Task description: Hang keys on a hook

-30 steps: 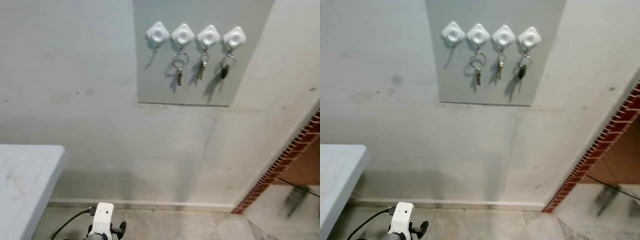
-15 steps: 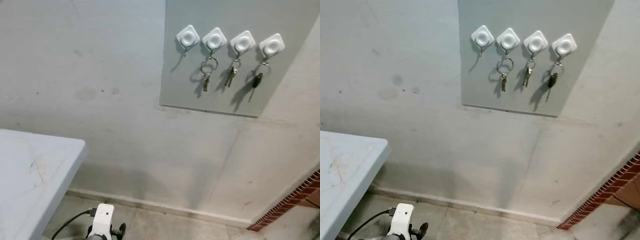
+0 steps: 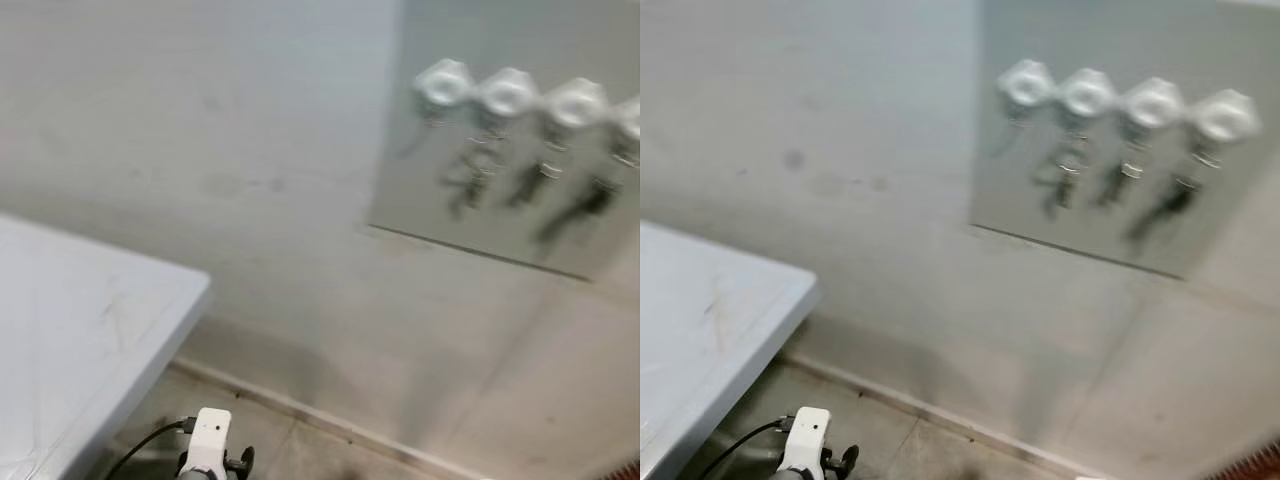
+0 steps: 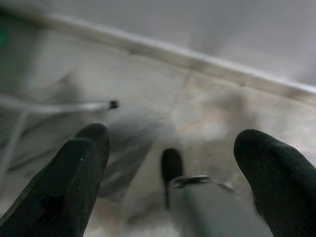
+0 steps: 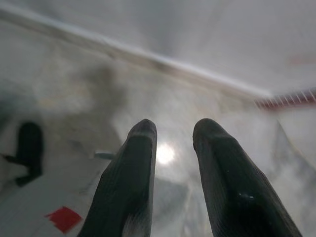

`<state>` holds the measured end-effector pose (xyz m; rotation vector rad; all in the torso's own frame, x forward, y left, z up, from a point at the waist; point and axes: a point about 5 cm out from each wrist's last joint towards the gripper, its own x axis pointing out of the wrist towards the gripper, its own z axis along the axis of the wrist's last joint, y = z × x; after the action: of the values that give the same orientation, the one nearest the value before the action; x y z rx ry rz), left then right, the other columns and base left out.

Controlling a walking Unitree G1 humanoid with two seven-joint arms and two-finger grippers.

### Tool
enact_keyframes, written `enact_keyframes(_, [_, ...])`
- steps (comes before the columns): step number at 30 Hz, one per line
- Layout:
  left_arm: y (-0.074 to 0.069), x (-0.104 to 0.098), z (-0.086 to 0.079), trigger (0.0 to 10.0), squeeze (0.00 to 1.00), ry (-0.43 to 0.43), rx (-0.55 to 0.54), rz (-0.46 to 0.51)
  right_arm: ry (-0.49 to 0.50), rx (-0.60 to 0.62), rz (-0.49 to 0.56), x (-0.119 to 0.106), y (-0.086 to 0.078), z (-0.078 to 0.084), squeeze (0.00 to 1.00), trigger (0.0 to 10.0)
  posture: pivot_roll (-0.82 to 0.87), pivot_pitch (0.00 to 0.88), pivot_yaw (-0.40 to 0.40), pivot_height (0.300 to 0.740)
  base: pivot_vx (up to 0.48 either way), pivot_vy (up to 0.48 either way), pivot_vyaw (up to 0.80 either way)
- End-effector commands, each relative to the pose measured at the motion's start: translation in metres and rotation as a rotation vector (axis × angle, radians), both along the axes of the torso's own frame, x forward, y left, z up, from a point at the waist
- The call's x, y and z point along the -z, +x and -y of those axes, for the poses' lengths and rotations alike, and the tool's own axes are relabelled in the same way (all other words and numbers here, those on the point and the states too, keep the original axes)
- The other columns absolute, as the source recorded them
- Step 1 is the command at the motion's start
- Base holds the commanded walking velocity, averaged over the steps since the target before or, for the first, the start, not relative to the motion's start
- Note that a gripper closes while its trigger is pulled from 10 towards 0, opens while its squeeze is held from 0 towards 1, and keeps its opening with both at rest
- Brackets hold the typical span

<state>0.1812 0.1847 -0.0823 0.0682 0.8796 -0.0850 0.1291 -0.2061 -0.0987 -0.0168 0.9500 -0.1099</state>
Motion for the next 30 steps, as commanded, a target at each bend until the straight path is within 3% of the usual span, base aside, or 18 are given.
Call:
enact_keyframes(1, [0.0015,-0.0002,0.0065,10.0,0.00,-0.013,0.010,0.006,-0.015,0.012,-0.026,0.0015,-0.0083,0.0074,0.00,10.0,-0.03,0.022,-0.030,0.740,0.000,0.000,0.80])
enact_keyframes(30, [0.0055,-0.0017,0.0084,10.0,0.00,-0.029,-0.007,0.013,-0.004,0.020,-0.017,0.0005,-0.0065,0.0094,0.00,10.0,-0.03,0.008,-0.037,0.740,0.000,0.000,0.80])
